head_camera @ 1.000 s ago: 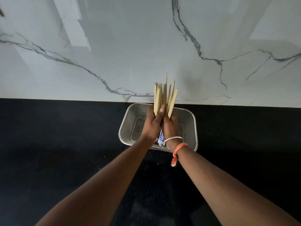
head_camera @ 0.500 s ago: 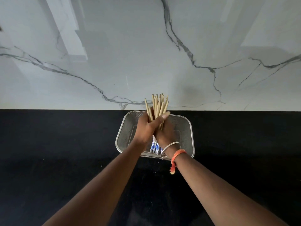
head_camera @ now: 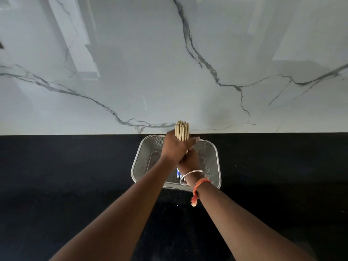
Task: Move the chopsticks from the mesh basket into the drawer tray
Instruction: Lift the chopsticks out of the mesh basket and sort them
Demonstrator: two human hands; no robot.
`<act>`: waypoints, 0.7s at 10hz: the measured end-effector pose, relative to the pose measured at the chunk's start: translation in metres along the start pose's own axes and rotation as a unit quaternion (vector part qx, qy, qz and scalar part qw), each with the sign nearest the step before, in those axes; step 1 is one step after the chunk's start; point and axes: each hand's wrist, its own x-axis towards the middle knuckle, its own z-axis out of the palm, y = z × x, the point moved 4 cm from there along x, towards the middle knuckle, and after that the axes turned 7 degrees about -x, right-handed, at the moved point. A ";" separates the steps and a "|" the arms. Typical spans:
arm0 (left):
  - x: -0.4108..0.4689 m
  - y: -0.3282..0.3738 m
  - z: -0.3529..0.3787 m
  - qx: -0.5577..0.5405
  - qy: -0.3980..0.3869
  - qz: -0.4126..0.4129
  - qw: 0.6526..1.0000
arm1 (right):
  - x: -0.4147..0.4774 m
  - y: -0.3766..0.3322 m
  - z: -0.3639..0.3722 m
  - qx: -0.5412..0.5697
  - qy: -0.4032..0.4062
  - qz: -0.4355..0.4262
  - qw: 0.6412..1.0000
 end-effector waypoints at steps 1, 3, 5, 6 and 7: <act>-0.002 -0.007 -0.003 0.008 0.017 -0.008 1.000 | -0.001 0.006 0.003 0.008 -0.017 0.004 1.000; -0.006 -0.003 -0.004 0.035 -0.003 -0.030 0.999 | -0.009 0.001 -0.005 -0.014 -0.040 0.017 0.999; -0.034 0.069 -0.003 0.042 0.016 0.048 0.998 | -0.038 -0.047 -0.032 0.087 -0.018 -0.040 0.995; -0.089 0.084 -0.006 0.033 0.024 0.069 0.997 | -0.090 -0.033 -0.035 0.146 -0.028 -0.054 0.987; -0.156 0.023 -0.012 0.025 -0.001 0.003 1.000 | -0.151 0.014 -0.016 0.165 -0.106 0.031 0.980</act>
